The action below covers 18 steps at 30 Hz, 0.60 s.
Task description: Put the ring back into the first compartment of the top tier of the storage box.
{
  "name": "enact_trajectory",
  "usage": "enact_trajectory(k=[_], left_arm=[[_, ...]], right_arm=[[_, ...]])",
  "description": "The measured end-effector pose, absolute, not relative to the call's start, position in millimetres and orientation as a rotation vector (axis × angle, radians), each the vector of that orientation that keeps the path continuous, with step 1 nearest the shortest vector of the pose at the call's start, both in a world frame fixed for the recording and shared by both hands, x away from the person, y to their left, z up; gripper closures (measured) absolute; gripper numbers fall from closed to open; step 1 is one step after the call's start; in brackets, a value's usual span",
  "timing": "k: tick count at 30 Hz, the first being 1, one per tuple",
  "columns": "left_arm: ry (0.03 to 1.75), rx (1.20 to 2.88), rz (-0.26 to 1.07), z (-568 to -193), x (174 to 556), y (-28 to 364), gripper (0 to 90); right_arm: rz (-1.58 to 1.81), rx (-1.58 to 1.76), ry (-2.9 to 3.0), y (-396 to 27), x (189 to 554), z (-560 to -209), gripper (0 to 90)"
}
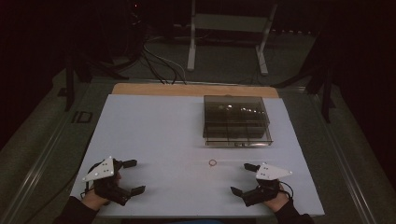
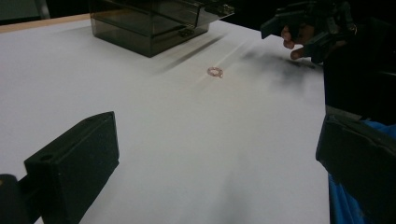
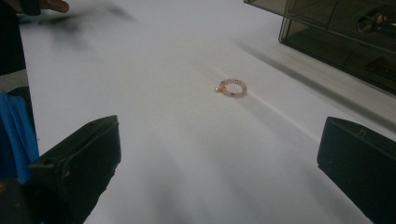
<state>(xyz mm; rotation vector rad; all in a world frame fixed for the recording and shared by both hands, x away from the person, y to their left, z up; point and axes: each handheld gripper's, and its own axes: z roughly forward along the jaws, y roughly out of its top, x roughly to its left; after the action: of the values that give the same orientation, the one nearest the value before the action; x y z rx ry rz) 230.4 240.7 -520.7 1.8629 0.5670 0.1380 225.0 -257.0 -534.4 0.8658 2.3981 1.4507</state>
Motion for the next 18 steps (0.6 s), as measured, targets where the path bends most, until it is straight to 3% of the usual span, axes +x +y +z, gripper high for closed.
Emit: enact_trajectory(k=[18], left_arm=[[0.571, 1.861, 0.126, -521.3, 231.4, 240.5, 1.0]], right_arm=[[1.43, 0.9, 2.34, -258.8, 225.0, -504.8, 0.0]])
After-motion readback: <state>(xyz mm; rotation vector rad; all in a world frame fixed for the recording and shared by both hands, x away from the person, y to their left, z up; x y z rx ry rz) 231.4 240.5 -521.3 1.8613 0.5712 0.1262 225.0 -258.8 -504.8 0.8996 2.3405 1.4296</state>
